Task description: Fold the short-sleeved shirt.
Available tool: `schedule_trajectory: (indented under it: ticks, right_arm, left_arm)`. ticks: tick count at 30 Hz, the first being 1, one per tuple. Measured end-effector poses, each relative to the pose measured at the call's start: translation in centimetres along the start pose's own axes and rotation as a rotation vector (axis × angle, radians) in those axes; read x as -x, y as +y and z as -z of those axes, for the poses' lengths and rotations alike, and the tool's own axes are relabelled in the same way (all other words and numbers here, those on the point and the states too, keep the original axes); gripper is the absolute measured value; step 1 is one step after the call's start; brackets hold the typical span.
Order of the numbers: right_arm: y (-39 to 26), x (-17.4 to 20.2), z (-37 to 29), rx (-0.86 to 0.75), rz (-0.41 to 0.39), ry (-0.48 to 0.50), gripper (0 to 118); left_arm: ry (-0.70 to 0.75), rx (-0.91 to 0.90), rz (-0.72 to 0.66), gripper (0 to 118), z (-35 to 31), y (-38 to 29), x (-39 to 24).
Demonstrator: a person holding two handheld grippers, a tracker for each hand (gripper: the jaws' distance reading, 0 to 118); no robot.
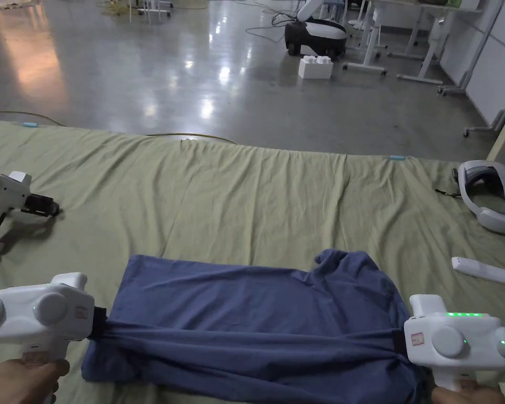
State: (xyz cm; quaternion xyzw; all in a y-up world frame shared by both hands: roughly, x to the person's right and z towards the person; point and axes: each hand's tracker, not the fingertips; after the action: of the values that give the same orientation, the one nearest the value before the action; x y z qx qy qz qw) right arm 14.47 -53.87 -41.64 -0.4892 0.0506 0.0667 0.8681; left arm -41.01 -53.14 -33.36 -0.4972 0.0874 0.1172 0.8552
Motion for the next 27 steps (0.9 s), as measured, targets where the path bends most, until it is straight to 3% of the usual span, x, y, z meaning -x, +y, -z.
schedule_trajectory:
  ticks: [4, 7, 9, 14, 22, 25, 27]
  right_arm:
    - [-0.2, 0.2, 0.9, -0.002, -0.011, -0.004, 18]
    - [-0.9, 0.3, -0.1, -0.043, -0.016, -0.023, 30]
    - [-1.2, -0.1, -1.6, -0.127, 0.028, -0.012, 41]
    - [-2.1, 0.5, -6.7, -0.359, 0.108, -0.001, 52]
    - [-5.0, 5.6, -15.5, -0.752, 0.091, -0.020, 52]
    - [-6.2, 7.5, -17.8, -0.845, 0.090, -0.050, 49]
    - [-6.7, 8.4, -18.8, -0.879, 0.095, -0.048, 37]
  left_arm:
    - [-0.001, 0.013, -0.023, 11, 0.6, 0.2, -0.1]
    - [0.028, 0.006, -0.016, 32, -0.1, -0.1, -0.5]
    - [0.022, -0.023, -0.001, 50, -1.1, -0.6, -0.5]
    - [-0.068, -0.176, 0.012, 50, -5.1, -1.4, -1.4]
    - [-0.050, -0.581, 0.126, 50, -12.8, -5.3, -6.0]
    - [-0.034, -0.666, 0.129, 48, -14.9, -7.1, -7.7]
    - [-0.038, -0.710, 0.136, 37, -15.0, -7.6, -7.6]
